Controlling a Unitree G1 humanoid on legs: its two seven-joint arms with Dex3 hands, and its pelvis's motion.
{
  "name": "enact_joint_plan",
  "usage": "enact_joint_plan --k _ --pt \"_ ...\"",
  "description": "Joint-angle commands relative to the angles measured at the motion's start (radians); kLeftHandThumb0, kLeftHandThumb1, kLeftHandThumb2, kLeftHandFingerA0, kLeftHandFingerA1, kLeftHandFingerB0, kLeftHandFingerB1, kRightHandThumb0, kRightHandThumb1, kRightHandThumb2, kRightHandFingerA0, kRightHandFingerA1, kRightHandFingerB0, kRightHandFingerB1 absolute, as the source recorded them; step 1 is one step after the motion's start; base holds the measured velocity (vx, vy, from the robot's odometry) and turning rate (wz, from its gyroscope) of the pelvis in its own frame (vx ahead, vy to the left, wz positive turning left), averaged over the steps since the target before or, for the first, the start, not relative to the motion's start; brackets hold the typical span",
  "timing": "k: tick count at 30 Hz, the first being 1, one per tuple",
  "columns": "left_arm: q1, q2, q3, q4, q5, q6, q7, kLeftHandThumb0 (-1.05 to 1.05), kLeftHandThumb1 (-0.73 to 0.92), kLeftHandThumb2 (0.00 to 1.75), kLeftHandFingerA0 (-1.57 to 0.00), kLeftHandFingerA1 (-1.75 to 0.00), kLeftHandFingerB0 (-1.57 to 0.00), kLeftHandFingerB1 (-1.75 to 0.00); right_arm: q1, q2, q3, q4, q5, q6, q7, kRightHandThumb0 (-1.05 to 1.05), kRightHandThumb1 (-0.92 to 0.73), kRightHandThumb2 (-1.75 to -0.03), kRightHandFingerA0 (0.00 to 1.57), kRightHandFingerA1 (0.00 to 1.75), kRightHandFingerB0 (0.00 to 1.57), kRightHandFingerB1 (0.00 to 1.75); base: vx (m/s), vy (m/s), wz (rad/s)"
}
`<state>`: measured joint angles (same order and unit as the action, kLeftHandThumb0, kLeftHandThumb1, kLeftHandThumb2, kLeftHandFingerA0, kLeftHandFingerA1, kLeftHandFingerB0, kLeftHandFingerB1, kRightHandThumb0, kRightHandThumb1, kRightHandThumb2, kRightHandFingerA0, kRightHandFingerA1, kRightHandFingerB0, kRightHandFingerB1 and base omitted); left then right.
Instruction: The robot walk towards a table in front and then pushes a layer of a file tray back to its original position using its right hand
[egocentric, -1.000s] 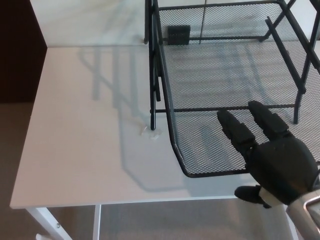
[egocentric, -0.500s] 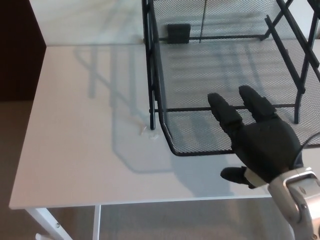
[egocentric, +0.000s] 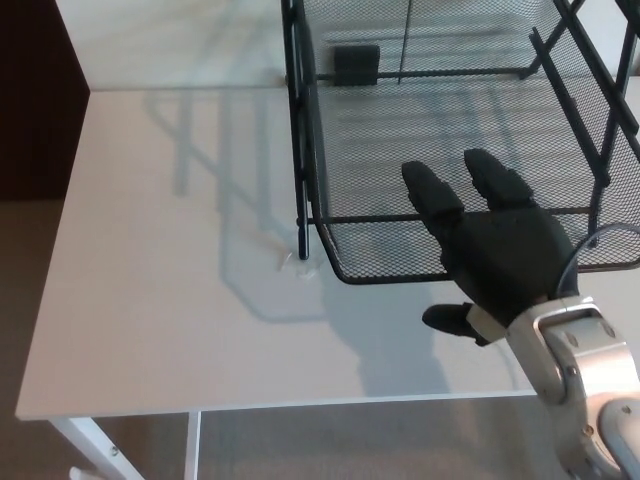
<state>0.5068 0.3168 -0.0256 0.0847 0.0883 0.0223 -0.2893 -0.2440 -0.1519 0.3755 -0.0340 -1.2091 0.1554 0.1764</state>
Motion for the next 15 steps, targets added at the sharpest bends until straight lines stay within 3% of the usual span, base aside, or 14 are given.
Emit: enact_joint_plan --k 1,7,15 --pt "0.008 0.016 0.003 -0.008 0.008 0.001 0.002 -0.29 0.46 0.62 -0.44 -0.45 -0.39 -0.4 -0.034 -0.009 0.001 0.041 0.031 0.055 0.043 -0.76 -0.49 -0.81 0.0 0.04 0.0 0.06 0.0 0.0 0.0" --pt "-0.006 0.017 0.0 0.008 0.012 -0.014 0.0 -0.3 0.46 0.62 -0.44 -0.46 -0.39 -0.41 -0.05 -0.027 -0.001 0.038 0.049 0.056 0.032 -0.72 -0.46 -0.77 0.0 0.02 0.0 0.04 0.0 0.0 0.0" --pt "-0.009 0.013 0.004 0.009 0.002 -0.002 -0.007 -0.27 0.47 0.61 -0.44 -0.45 -0.4 -0.4 0.014 -0.054 0.025 -0.121 0.058 0.034 0.052 -0.75 -0.47 -0.79 0.0 0.01 0.0 0.01 0.0 0.0 0.0"
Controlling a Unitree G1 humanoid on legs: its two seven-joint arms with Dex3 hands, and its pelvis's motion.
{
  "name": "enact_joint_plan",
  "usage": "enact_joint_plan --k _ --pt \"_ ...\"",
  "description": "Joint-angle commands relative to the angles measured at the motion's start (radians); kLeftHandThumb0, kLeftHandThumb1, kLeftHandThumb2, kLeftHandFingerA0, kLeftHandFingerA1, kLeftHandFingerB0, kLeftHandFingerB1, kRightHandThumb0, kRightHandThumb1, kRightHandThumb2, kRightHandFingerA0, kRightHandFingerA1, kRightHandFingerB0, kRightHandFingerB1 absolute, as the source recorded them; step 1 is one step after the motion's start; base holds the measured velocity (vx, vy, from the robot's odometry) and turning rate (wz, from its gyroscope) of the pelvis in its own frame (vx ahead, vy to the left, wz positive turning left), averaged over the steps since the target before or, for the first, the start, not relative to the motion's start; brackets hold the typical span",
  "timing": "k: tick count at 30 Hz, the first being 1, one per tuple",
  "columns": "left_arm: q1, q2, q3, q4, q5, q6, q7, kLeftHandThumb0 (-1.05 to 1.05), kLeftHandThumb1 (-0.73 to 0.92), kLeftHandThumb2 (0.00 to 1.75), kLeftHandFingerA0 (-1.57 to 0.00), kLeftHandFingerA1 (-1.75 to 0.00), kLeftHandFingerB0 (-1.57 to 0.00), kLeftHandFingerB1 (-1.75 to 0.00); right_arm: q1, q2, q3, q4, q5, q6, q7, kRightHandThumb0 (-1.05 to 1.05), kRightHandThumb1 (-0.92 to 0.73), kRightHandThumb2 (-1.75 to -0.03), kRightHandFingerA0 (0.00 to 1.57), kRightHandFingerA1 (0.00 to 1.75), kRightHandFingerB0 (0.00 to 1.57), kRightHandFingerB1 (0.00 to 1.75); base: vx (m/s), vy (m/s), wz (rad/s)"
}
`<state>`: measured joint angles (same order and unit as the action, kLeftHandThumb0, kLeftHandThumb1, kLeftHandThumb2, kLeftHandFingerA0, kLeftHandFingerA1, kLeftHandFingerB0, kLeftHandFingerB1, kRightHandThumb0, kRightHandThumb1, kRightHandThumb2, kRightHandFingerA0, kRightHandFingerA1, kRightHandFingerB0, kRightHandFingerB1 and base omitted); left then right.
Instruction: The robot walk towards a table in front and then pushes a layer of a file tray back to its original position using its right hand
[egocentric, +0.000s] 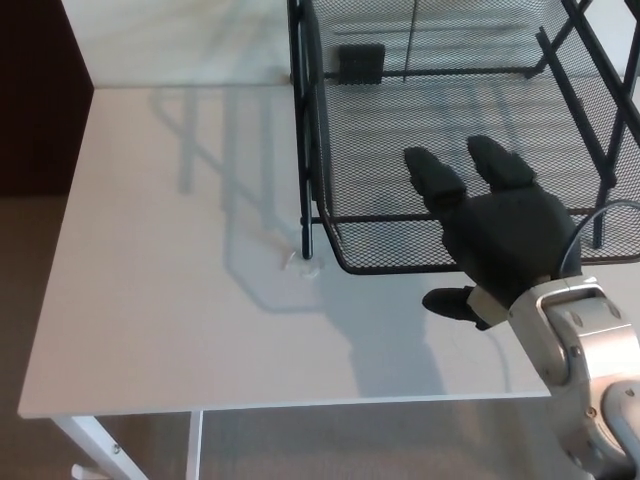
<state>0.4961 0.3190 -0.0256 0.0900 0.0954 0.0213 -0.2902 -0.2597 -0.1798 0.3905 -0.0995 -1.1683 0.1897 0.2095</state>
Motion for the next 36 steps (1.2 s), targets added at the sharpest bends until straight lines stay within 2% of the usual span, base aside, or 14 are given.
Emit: enact_joint_plan --k 1,15,19,23,27,30,32,36 --pt "0.001 0.013 0.002 0.008 -0.002 -0.014 -0.005 -0.28 0.46 0.61 -0.45 -0.46 -0.41 -0.41 0.051 -0.028 0.009 -0.097 0.032 -0.007 0.025 -0.78 -0.49 -0.8 0.0 0.0 0.0 0.0 0.0 0.0 0.0" --pt "-0.01 0.031 -0.003 0.007 0.014 -0.022 -0.001 -0.29 0.47 0.61 -0.45 -0.45 -0.44 -0.41 0.18 -0.075 0.016 -0.285 0.049 -0.021 0.069 -0.76 -0.48 -0.79 0.0 0.0 0.0 0.0 0.0 0.0 0.0" --pt "-0.025 0.033 0.0 0.014 0.009 -0.019 -0.002 -0.28 0.47 0.6 -0.45 -0.45 -0.43 -0.4 0.288 -0.101 -0.015 -0.43 0.095 -0.052 0.062 -0.82 -0.48 -0.81 0.0 0.0 0.0 0.0 0.0 -0.001 0.02" --pt "-0.025 0.036 -0.004 0.027 0.015 -0.027 0.001 -0.3 0.45 0.62 -0.45 -0.46 -0.42 -0.41 0.499 -0.141 -0.07 -0.63 0.168 -0.101 0.047 -0.79 -0.5 -0.81 0.0 0.01 0.0 0.0 0.0 0.0 0.0" --pt "-0.007 0.041 -0.013 0.028 0.029 -0.037 0.007 -0.32 0.45 0.62 -0.47 -0.46 -0.41 -0.41 0.754 -0.19 -0.134 -0.797 0.206 -0.194 -0.033 -0.79 -0.52 -0.82 0.0 0.02 0.0 0.0 0.0 0.0 0.0" --pt "0.008 0.04 -0.011 0.026 0.026 -0.036 0.009 -0.29 0.46 0.61 -0.46 -0.45 -0.41 -0.4 0.909 -0.216 -0.198 -0.887 0.222 -0.274 -0.108 -0.75 -0.52 -0.79 0.0 0.0 0.0 0.0 0.0 0.0 0.0" --pt "0.004 0.035 -0.016 0.03 0.035 -0.021 0.017 -0.28 0.46 0.61 -0.47 -0.45 -0.43 -0.41 1.01 -0.221 -0.278 -0.933 0.239 -0.355 -0.211 -0.72 -0.5 -0.76 0.0 0.0 0.0 0.0 0.0 0.0 0.0" --pt "0.003 0.034 -0.02 0.035 0.036 -0.014 0.015 -0.3 0.46 0.62 -0.46 -0.45 -0.43 -0.41 1.165 -0.216 -0.388 -0.924 0.325 -0.495 -0.334 -0.71 -0.51 -0.77 0.0 0.0 0.0 0.0 0.0 0.0 0.0"
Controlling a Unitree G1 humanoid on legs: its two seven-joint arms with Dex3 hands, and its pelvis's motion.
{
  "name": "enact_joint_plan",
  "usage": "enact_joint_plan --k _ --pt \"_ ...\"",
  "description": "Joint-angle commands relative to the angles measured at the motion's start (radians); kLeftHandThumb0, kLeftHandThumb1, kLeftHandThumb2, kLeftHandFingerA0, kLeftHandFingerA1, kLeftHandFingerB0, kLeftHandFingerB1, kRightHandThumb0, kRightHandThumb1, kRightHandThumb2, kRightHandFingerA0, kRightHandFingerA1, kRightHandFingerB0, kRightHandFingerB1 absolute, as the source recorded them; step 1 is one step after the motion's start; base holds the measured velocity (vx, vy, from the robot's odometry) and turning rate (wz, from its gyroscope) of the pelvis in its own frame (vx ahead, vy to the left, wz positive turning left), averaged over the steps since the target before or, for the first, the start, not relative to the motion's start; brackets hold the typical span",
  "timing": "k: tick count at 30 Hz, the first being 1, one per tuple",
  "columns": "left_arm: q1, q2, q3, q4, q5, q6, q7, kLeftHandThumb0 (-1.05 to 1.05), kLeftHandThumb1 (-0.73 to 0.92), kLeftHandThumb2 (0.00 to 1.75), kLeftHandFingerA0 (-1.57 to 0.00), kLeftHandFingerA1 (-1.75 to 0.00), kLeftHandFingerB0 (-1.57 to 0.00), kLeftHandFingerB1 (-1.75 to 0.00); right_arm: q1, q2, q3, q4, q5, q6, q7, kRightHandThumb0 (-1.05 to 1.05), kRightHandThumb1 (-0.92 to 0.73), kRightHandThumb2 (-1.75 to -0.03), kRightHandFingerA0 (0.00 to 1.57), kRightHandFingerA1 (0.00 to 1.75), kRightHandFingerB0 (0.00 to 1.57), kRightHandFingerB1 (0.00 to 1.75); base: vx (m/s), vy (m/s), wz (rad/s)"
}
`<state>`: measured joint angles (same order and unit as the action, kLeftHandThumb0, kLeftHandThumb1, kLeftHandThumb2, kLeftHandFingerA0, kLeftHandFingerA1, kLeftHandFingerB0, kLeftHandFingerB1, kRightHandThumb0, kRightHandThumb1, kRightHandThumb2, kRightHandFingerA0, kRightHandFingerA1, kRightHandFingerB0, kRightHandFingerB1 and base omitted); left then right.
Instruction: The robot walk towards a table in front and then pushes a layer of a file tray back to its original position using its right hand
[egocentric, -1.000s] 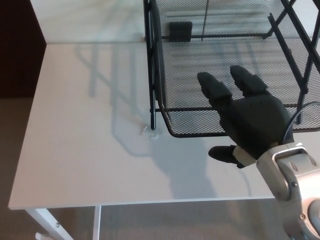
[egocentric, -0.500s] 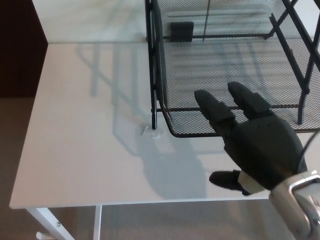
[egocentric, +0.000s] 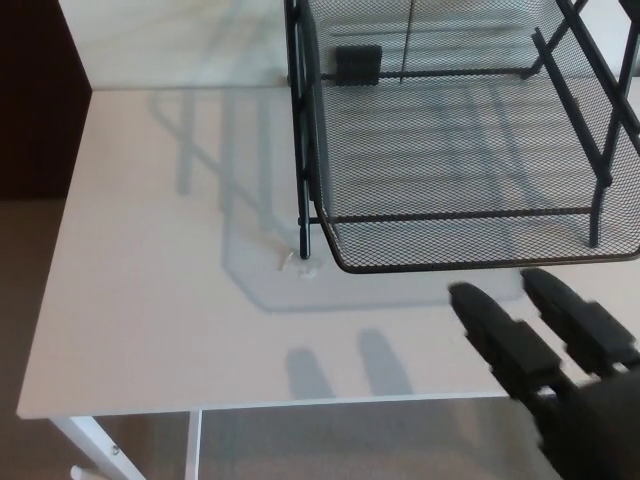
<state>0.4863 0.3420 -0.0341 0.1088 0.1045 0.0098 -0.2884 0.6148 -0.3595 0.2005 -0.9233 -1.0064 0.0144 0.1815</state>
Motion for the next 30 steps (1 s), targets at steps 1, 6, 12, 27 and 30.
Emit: enact_joint_plan --k 1,6,12,27,30 --pt "0.011 0.012 -0.01 0.015 0.026 -0.001 0.013 -0.29 0.47 0.61 -0.47 -0.45 -0.43 -0.41 0.318 -0.033 -0.215 -0.085 0.182 -0.345 -0.322 -0.72 -0.53 -0.78 0.0 0.0 0.0 0.01 0.0 0.0 0.0" --pt "0.019 0.006 -0.001 0.033 0.014 -0.016 0.017 -0.29 0.47 0.62 -0.48 -0.45 -0.43 -0.41 0.398 -0.001 -0.265 0.159 0.298 -0.452 -0.411 -0.73 -0.51 -0.79 0.0 0.02 0.0 0.05 0.0 0.0 0.0" --pt "0.027 -0.002 0.001 0.048 0.0 -0.024 0.011 -0.31 0.47 0.63 -0.47 -0.45 -0.42 -0.41 0.274 0.05 -0.247 0.529 0.383 -0.48 -0.442 -0.77 -0.54 -0.82 0.0 0.0 0.06 0.1 0.0 0.0 0.0" --pt "0.008 -0.002 0.007 0.033 0.007 -0.011 0.02 -0.32 0.48 0.63 -0.46 -0.46 -0.42 -0.41 -0.022 0.063 -0.225 1.159 0.478 -0.484 -0.3 -0.69 -0.55 -0.9 0.02 0.21 0.0 0.18 0.0 0.0 0.0" --pt "0.004 -0.007 0.012 0.029 -0.003 0.004 0.017 -0.33 0.47 0.63 -0.45 -0.45 -0.41 -0.41 -0.045 0.083 -0.245 1.189 0.579 -0.464 -0.212 -0.69 -0.54 -0.9 0.02 0.27 0.0 0.17 0.0 0.0 0.0"
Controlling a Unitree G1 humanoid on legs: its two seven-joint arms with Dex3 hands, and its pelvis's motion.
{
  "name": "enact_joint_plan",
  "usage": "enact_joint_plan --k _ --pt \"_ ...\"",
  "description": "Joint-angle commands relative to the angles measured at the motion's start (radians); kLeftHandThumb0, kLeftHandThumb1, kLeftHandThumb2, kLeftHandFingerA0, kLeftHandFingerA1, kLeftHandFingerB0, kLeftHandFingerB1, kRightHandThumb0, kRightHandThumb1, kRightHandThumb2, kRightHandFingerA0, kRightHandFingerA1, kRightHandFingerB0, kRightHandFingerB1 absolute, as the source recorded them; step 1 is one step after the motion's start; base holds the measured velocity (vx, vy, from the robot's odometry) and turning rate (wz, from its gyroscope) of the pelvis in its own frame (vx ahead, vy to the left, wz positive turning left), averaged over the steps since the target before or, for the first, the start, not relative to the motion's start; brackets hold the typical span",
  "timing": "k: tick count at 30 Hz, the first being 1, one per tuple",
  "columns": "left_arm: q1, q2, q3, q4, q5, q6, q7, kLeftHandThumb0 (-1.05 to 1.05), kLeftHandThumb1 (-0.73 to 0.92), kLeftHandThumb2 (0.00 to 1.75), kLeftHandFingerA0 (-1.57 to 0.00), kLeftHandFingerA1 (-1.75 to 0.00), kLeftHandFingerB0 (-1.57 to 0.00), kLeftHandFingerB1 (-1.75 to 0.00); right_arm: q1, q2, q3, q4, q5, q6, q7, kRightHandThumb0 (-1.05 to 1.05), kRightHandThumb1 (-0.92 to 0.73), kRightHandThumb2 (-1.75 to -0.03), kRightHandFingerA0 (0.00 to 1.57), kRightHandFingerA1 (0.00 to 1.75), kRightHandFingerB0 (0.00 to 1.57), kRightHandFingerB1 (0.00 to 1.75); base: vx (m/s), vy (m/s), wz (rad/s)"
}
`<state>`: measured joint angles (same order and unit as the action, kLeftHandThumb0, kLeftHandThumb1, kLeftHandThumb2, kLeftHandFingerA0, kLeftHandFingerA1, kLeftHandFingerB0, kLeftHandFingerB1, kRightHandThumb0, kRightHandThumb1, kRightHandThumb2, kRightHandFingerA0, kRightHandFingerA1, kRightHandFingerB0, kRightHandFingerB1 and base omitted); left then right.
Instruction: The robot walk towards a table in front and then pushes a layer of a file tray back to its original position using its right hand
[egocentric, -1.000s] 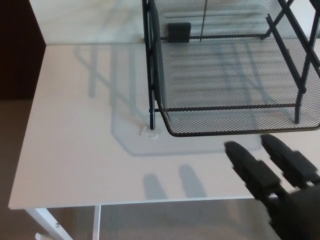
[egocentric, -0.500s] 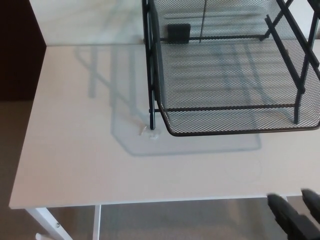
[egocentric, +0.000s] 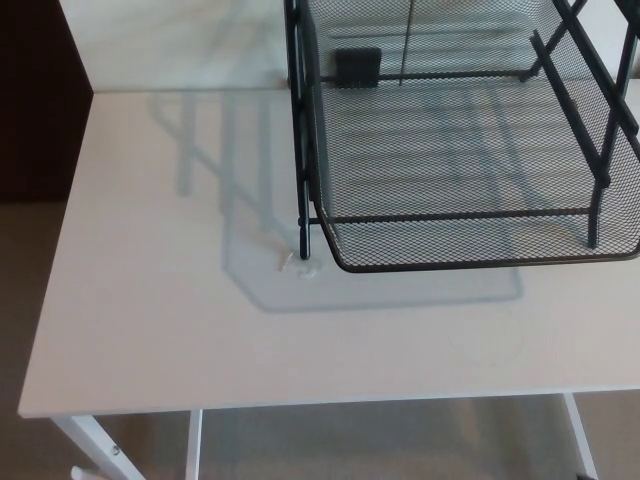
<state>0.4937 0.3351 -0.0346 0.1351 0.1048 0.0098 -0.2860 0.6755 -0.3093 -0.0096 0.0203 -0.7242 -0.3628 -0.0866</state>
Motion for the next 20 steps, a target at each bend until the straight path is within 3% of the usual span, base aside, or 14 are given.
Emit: enact_joint_plan --k 1,6,18,20 --pt "-0.005 0.003 0.013 0.012 -0.004 -0.008 0.012 -0.35 0.45 0.64 -0.44 -0.46 -0.4 -0.42 -0.124 0.046 -0.052 0.267 0.363 -0.055 0.115 -0.74 -0.55 -0.89 0.05 0.29 0.0 0.11 0.0 0.0 0.0" --pt "-0.014 -0.002 0.021 0.017 -0.019 -0.006 0.003 -0.34 0.46 0.64 -0.44 -0.46 -0.4 -0.42 -0.156 0.059 -0.094 0.325 0.464 -0.038 0.192 -0.8 -0.58 -0.9 0.0 0.13 0.0 0.06 0.0 0.0 0.0" --pt "-0.034 -0.01 0.052 0.047 -0.029 -0.009 0.013 -0.34 0.46 0.64 -0.43 -0.46 -0.4 -0.42 -0.156 0.049 -0.09 0.336 0.481 -0.072 0.209 -0.75 -0.56 -0.91 0.02 0.19 0.0 0.12 0.0 0.0 0.0" --pt "-0.037 -0.012 0.055 0.05 -0.031 -0.008 0.014 -0.26 0.52 0.55 -0.48 -0.41 -0.43 -0.35 -0.159 0.048 -0.088 0.341 0.491 -0.077 0.214 -0.75 -0.56 -0.9 0.02 0.17 0.0 0.11 0.0 0.0 0.0"
